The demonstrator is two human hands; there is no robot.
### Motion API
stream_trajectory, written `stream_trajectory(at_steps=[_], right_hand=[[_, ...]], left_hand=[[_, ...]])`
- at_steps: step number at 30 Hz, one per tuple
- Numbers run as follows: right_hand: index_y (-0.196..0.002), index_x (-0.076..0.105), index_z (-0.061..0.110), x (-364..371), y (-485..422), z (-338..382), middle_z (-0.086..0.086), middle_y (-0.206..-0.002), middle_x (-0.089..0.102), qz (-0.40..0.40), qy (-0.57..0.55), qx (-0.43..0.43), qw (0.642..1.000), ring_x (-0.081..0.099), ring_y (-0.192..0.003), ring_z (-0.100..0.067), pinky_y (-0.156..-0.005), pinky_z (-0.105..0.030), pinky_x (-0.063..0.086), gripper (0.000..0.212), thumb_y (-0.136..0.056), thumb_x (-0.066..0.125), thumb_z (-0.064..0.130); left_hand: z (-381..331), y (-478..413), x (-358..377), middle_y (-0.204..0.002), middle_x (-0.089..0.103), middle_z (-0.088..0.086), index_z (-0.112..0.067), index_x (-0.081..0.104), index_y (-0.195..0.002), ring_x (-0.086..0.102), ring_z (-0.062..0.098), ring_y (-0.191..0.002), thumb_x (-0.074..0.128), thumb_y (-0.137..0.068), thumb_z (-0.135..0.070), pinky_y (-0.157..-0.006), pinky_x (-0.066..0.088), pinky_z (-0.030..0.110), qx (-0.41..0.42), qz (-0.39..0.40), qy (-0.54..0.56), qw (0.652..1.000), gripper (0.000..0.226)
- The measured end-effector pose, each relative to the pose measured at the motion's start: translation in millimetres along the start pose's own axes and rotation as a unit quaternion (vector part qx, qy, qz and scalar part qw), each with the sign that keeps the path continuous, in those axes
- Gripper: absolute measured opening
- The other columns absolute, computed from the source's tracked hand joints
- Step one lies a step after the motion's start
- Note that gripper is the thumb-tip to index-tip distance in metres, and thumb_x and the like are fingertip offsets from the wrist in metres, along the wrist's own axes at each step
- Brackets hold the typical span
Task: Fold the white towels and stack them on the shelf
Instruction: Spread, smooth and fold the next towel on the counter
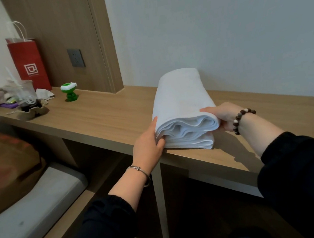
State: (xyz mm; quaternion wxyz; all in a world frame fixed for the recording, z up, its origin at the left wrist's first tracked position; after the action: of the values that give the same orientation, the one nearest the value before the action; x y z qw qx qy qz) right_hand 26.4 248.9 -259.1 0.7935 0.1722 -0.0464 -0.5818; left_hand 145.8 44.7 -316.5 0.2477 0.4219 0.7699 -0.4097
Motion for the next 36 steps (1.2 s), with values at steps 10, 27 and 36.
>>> stream_trajectory(at_steps=[10,27,36], right_hand=[[-0.114,0.060,0.000,6,14,-22,-0.022,-0.108,0.067,0.014,-0.203,0.042,0.978,0.066,-0.098,-0.033,-0.082,-0.050,0.056,0.031,-0.086,0.068,0.010],[-0.113,0.058,-0.002,2,9,-35,-0.020,-0.100,0.068,-0.043,-0.161,0.055,0.984,0.068,-0.087,-0.032,-0.074,-0.047,0.058,0.038,-0.081,0.073,0.011],[-0.102,0.061,-0.003,17,16,-35,-0.022,-0.098,0.068,-0.005,-0.207,0.065,0.976,0.070,-0.081,-0.032,-0.062,-0.045,0.059,0.021,-0.084,0.069,0.006]], left_hand=[[-18,1,-6,-0.087,0.063,-0.007,-0.026,0.057,-0.118,0.050,0.011,-0.073,0.067,-0.079,-0.028,-0.055,0.025,0.012,0.035,-0.084,-0.045,0.995,0.041],[-20,-7,-15,-0.120,0.065,0.004,-0.015,0.056,-0.131,0.064,0.022,-0.102,0.062,-0.075,0.001,-0.080,0.043,0.024,0.143,-0.080,-0.047,0.985,0.058],[-15,-10,-13,-0.144,0.047,0.001,-0.037,0.048,-0.135,0.058,0.016,-0.111,0.053,-0.079,-0.003,-0.101,0.039,0.027,0.030,-0.020,0.039,0.999,0.066]])
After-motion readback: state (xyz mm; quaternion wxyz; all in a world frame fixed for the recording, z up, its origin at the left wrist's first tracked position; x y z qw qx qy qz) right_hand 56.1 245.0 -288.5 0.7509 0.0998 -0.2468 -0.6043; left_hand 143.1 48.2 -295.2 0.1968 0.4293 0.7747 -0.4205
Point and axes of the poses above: each hand's wrist, its own y-axis away from the middle knuckle, its own x-axis out of the palm, z = x × y, the point moved 3 cm from there along -y, towards the middle knuckle
